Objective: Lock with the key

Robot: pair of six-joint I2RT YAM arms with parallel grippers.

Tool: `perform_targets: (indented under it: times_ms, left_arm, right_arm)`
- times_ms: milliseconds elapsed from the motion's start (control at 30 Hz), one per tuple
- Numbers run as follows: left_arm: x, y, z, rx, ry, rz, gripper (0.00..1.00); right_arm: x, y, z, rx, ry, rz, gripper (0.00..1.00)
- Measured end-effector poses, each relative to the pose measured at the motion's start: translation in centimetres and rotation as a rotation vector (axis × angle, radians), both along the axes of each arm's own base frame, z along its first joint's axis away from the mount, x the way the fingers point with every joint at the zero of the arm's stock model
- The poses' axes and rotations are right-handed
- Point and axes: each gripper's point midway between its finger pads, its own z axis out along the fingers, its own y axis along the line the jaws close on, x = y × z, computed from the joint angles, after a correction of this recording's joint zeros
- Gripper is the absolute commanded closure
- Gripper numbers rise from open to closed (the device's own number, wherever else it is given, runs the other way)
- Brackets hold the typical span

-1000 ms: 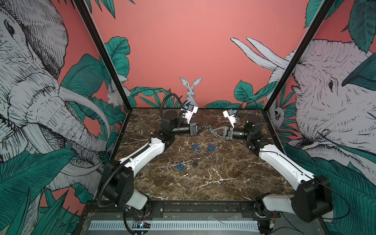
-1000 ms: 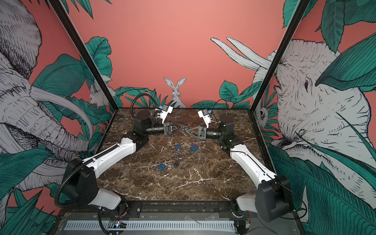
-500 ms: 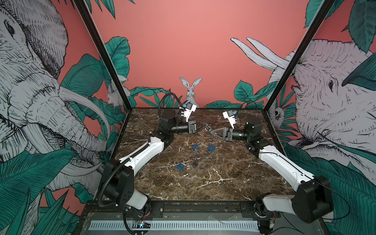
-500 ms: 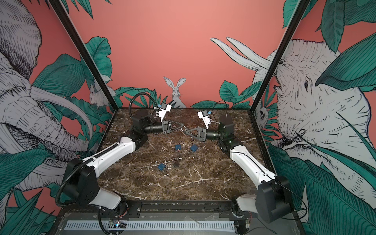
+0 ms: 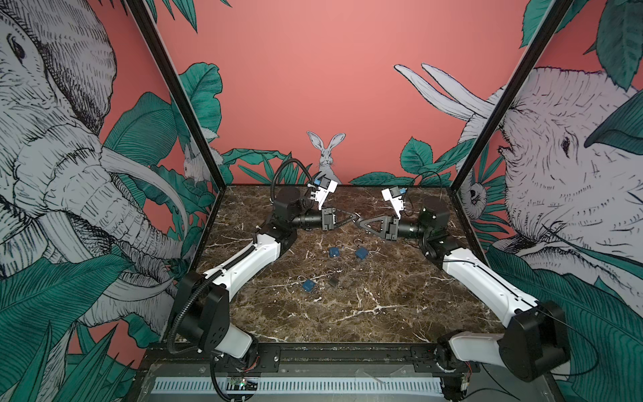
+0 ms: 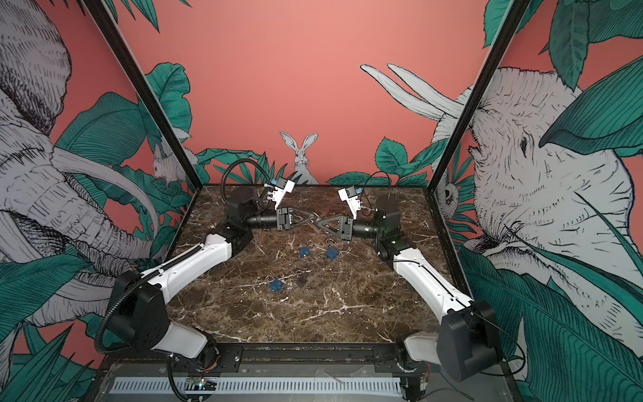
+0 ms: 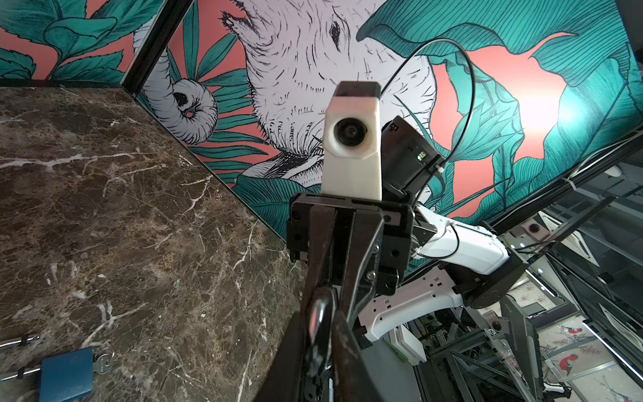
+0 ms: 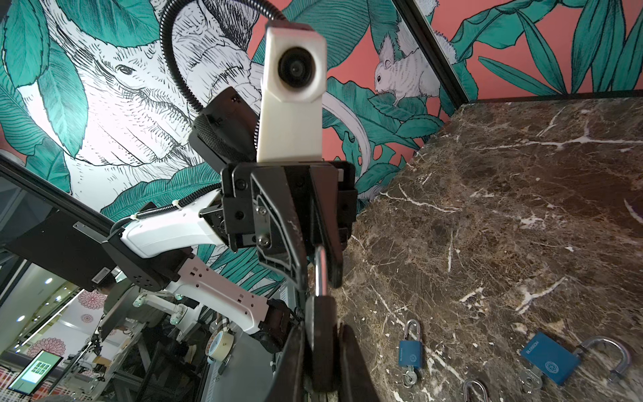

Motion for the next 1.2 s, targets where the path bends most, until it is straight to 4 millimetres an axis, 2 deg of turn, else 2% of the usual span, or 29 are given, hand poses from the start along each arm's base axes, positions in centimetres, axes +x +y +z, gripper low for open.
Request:
perform_targets:
  times_ms: [500,633,733,1000,1067,1167,1200]
  left_arm:
    - [0.4,-0.3,-0.1,-0.013,0.014,-0.003,0.88]
    - [0.4,-0.3,0.0,-0.016,0.018,-0.004,0.92]
    - [0.5,-0.3,-0.1,-0.018,0.019,-0.006,1.0]
    - [0.7,-0.4,-0.3,-0.019,0.027,-0.006,1.0]
    - [0.8,-0.4,-0.3,-0.025,0.026,0.001,1.0]
    - [1.3,-0.5,-0.2,-0.041,0.03,0.029,1.0]
    - [1.5,-0.4,-0.3,-0.043,0.034,0.04,1.0]
  right_arm:
    - [0.2,0.1,0.2,0.012,0.006,0.0,1.0]
    - [0.3,0.1,0.1,0.012,0.007,0.0,1.0]
    - [0.3,0.1,0.1,0.012,0.007,-0.001,1.0]
    - [0.4,0.1,-0.1,0.007,0.016,-0.006,1.0]
    - [0.5,0.1,0.0,0.009,0.013,-0.011,0.77]
    - [0.7,-0.1,0.1,0.019,0.01,-0.02,0.59]
    - [0.8,-0.3,0.1,0.028,0.01,-0.026,0.58]
